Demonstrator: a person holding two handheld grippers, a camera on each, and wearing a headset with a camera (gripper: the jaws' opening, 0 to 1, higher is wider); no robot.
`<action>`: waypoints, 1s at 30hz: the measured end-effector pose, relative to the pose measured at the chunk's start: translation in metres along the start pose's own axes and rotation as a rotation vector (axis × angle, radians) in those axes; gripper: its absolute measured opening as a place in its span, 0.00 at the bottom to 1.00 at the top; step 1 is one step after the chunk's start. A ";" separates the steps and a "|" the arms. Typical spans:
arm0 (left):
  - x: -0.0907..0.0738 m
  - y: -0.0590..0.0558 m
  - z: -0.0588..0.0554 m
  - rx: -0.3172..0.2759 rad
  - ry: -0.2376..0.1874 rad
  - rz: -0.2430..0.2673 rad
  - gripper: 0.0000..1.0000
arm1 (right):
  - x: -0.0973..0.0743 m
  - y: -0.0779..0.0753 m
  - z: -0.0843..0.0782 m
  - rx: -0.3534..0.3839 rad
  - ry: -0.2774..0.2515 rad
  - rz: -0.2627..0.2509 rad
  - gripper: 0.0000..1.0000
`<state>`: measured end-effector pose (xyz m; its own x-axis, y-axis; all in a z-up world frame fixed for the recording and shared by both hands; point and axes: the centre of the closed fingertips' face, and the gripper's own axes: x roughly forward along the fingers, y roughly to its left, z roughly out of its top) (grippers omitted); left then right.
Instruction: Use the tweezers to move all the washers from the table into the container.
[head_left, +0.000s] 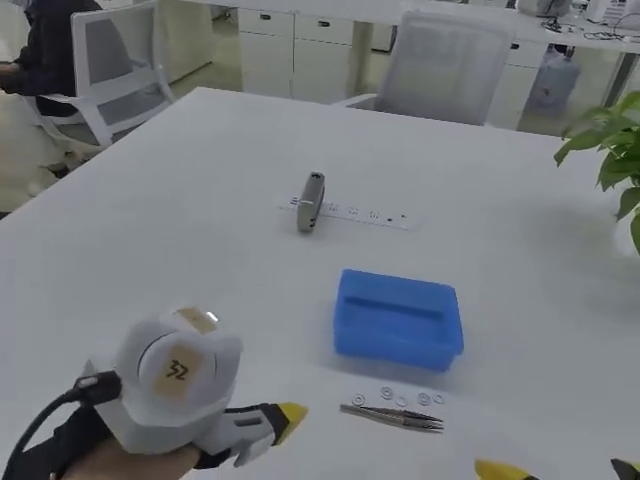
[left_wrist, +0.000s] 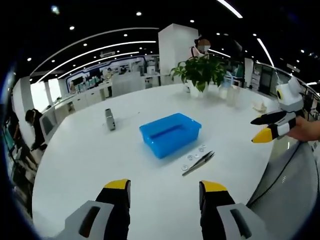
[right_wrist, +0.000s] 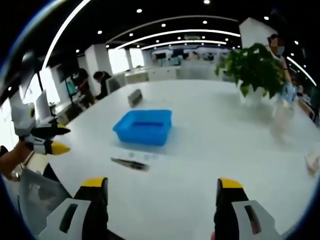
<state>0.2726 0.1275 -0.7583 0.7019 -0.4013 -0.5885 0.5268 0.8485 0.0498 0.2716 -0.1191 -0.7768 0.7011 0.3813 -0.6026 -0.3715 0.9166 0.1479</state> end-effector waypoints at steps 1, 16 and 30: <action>0.006 -0.002 0.001 0.017 0.008 -0.021 0.50 | 0.000 -0.001 -0.001 0.002 0.002 -0.003 0.88; 0.078 -0.031 -0.005 0.192 0.093 -0.266 0.18 | 0.001 -0.006 -0.007 0.002 0.033 -0.034 0.88; 0.122 -0.044 -0.042 0.315 0.228 -0.398 0.13 | 0.002 -0.008 -0.009 0.005 0.045 -0.037 0.87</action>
<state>0.3157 0.0557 -0.8661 0.3165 -0.5548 -0.7695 0.8724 0.4888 0.0064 0.2699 -0.1268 -0.7863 0.6863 0.3418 -0.6420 -0.3428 0.9305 0.1290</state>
